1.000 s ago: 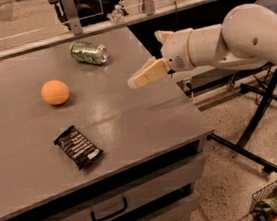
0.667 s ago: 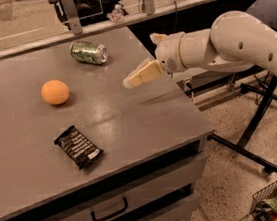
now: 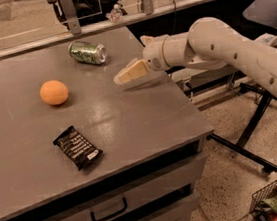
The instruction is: Move green can near rxbar chocolate
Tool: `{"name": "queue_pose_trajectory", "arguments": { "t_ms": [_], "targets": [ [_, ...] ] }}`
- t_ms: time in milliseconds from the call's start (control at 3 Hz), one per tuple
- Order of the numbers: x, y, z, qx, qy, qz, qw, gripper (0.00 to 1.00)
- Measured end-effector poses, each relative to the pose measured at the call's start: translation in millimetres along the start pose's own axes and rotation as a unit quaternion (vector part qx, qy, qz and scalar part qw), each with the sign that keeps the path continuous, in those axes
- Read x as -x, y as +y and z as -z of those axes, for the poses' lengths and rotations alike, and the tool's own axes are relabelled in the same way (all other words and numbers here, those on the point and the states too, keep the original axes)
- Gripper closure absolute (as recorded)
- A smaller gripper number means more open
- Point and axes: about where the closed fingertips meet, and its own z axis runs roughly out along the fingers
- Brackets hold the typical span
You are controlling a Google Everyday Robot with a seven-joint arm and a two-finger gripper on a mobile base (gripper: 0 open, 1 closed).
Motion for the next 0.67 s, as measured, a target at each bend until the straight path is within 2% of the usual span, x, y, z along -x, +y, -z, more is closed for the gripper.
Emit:
{"name": "queue_pose_trajectory", "arguments": {
  "t_ms": [333,667],
  "targets": [
    [2,-21,-37,0.002,-0.012,-0.001,0.9999,0.0],
    [7,-30,-56,0.007,-0.022,0.002,0.9997,0.0]
  ]
}}
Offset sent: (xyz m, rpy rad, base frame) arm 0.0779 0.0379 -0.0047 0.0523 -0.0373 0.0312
